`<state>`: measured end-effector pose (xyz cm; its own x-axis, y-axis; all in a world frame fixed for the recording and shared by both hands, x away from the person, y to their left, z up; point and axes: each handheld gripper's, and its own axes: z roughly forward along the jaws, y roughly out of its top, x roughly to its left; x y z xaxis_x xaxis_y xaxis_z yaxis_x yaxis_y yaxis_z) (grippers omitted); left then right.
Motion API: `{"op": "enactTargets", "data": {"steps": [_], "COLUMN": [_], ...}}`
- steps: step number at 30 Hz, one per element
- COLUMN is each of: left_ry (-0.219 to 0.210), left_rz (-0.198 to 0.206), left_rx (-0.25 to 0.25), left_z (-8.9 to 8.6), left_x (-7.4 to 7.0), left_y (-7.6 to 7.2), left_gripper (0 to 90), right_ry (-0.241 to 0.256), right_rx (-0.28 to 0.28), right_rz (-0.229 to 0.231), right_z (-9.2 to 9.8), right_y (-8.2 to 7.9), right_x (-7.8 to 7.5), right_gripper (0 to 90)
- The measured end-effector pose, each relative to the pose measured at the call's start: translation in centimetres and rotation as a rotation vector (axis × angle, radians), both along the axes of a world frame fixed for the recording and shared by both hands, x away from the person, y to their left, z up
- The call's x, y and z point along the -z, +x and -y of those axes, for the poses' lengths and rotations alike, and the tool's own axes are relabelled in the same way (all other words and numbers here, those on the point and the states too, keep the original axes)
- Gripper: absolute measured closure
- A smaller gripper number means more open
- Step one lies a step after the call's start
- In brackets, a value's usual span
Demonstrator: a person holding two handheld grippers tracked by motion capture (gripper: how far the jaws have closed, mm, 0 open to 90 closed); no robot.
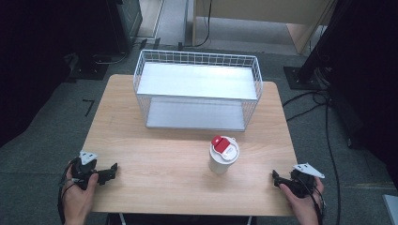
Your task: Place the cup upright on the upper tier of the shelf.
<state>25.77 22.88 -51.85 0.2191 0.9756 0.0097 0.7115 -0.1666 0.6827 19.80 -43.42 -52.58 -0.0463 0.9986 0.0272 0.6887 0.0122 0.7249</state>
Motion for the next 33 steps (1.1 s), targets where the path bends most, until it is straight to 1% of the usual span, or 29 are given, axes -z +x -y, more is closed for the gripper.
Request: {"op": "enactTargets", "data": {"steps": [3, 4, 6, 8, 10, 12, 13, 17, 19, 21, 23, 24, 25, 28, 33], "left_ry": [0.001, 0.0, 0.0, 0.0, 0.001, 0.001, 0.001, 0.001, -0.001, 0.0, 0.001, -0.001, -0.001, -0.002, 0.0], "left_rz": [0.0, 0.001, 0.0, 0.001, 0.001, 0.001, 0.001, 0.001, 0.001, 0.001, 0.0, 0.002, 0.002, 0.003, 0.003], "left_rx": [-0.007, -0.011, -0.013, -0.013, -0.013, -0.013, -0.013, -0.013, -0.015, -0.016, -0.017, -0.019, -0.019, -0.016, -0.014], "left_z": [0.1, 0.1, 0.1, 0.1, 0.1, 0.1, 0.1, 0.1, 0.2, 0.2, 0.2, 0.2, 0.2, 0.3, 0.3], "left_x": [0.0, 0.0, 0.0, 0.0, 0.0, 0.0, 0.0, 0.0, 0.0, 0.0, 0.0, 0.0, 0.0, 0.0, 0.0], "left_y": [0.1, 0.1, 0.1, 0.1, 0.1, 0.1, 0.1, 0.2, 0.2, 0.3, 0.3, 0.4, 0.4, 0.5, 0.6], "left_gripper": [0.0, 0.0, 0.0, 0.0, 0.0, 0.0, 0.0, 0.0, 0.0, 0.0, 0.0, 0.0, 0.0, 0.0, 0.0], "right_ry": [0.0, 0.003, 0.006, 0.048, 0.051, 0.051, 0.06, 0.071, 0.075, 0.065, 0.068, 0.072, 0.072, 0.071, 0.087], "right_rx": [-0.002, -0.011, -0.031, -0.048, -0.056, -0.071, -0.079, -0.108, -0.118, -0.154, -0.173, -0.177, -0.177, -0.199, -0.258], "right_rz": [0.0, 0.002, 0.028, 0.039, 0.043, 0.058, 0.064, 0.103, 0.11, 0.15, 0.156, 0.157, 0.157, 0.162, 0.164], "right_z": [-0.1, -0.2, -0.4, -0.7, -0.8, -1.4, -1.6, -2.7, -3.1, -4.4, -5.1, -5.5, -5.5, -6.6, -8.5], "right_y": [-0.1, -0.3, -0.6, -0.8, -0.8, -0.8, -0.8, -0.9, -1.0, -1.2, -1.2, -1.2, -1.2, -1.0, -0.6], "right_x": [0.0, 0.0, -0.1, -0.3, -0.3, -0.5, -0.6, -1.2, -1.4, -1.5, -1.7, -1.8, -1.8, -2.1, -2.8], "right_gripper": [8.7, 9.0, 9.6, 9.6, 9.6, 9.6, 9.9, 12.5, 13.4, 13.4, 13.4, 13.4, 13.4, 13.4, 13.4]}}
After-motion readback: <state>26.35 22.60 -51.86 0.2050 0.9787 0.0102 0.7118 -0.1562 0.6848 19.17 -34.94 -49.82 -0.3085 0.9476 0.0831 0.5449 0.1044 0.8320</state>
